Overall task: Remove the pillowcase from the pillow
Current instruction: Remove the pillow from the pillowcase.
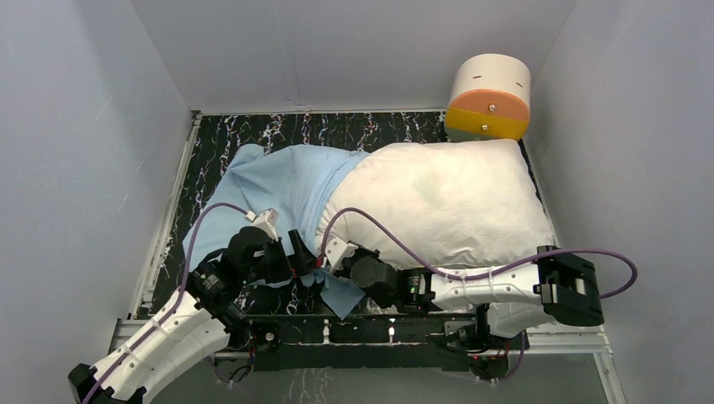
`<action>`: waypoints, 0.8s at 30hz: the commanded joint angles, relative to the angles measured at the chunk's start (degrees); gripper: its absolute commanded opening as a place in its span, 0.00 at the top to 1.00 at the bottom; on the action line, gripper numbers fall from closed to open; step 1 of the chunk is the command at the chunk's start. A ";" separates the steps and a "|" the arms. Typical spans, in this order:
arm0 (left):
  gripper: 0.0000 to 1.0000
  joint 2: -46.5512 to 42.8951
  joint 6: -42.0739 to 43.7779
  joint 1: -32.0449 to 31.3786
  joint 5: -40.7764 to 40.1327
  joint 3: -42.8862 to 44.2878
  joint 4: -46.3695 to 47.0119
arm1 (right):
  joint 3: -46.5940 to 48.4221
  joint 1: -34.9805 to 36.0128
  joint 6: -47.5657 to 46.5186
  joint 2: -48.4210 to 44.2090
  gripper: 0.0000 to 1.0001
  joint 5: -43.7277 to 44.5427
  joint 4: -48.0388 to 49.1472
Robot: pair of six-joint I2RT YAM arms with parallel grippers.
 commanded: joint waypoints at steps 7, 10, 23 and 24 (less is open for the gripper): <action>0.30 -7.18 -6.83 -0.06 2.90 -2.42 -2.80 | 5.65 -3.26 10.99 0.48 1.00 6.11 -1.89; 0.53 -7.05 -7.21 0.00 0.45 -2.39 -4.47 | 5.16 -3.31 12.09 -1.72 1.00 4.99 -1.90; 0.39 -6.33 -6.95 0.00 -6.79 -2.58 -1.22 | 5.02 -3.35 14.85 -5.49 1.00 1.07 -4.01; 0.45 -6.61 -6.98 0.00 -6.62 -3.02 -0.53 | 5.16 -3.35 14.87 -5.39 1.00 1.12 -4.20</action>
